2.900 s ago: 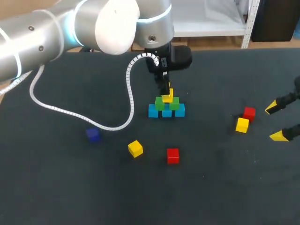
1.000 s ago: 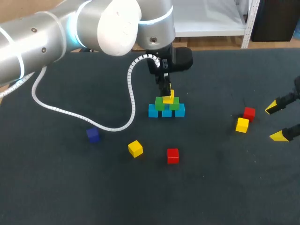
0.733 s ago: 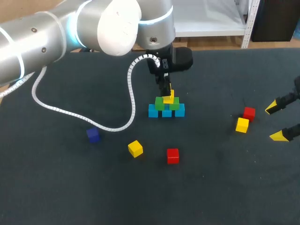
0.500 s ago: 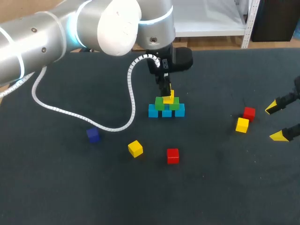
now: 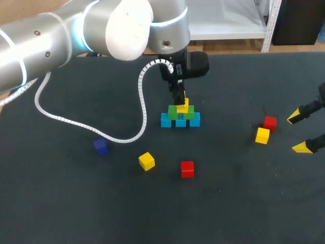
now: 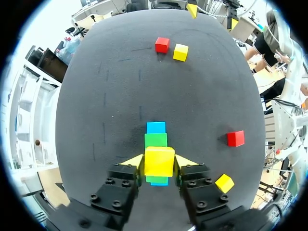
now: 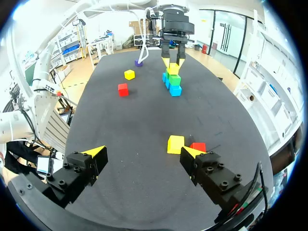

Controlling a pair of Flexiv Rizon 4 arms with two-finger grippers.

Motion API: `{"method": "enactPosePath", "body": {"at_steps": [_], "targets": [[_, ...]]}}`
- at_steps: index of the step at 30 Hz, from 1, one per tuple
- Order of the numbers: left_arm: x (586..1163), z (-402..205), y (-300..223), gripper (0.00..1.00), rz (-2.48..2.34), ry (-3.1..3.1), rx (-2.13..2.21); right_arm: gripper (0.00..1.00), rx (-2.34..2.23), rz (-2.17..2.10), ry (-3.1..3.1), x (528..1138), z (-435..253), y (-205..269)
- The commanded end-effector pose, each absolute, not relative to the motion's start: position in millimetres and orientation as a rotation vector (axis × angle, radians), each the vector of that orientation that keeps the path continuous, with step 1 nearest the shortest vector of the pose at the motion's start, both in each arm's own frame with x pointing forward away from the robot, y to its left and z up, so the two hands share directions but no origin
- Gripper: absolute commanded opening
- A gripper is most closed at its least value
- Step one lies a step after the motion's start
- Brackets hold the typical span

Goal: Place the blue cubes, place green cubes on the blue cubes, place the yellow cubes on the green cubes, then place the red cubes on the yellow cubes, and place purple cube on the red cubes.

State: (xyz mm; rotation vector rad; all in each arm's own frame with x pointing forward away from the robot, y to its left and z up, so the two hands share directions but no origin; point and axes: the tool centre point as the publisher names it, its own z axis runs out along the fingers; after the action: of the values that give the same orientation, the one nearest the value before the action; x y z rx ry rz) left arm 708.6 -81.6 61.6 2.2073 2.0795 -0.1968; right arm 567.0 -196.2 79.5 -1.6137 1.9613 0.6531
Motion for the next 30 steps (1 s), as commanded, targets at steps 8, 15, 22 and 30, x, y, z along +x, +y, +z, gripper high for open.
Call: {"method": "enactPosePath", "body": {"at_steps": [8,15,22,30], "targets": [[713.2,61.6,-82.4,0.78,-0.198,2.085,2.216,1.0,-1.613,0.655,1.959,567.2,79.1,-196.3],[713.8,60.4,-83.2,0.87,-0.197,2.083,2.22,1.0,-1.613,0.655,1.959,567.2,79.1,-196.3],[724.3,58.7,-85.7,0.87,-0.174,2.084,2.217,1.0,-1.613,0.655,1.959,567.2,79.1,-196.3],[733.1,58.1,-87.0,0.85,-0.157,2.087,2.206,1.0,-1.613,0.655,1.959,567.2,79.1,-196.3]]}}
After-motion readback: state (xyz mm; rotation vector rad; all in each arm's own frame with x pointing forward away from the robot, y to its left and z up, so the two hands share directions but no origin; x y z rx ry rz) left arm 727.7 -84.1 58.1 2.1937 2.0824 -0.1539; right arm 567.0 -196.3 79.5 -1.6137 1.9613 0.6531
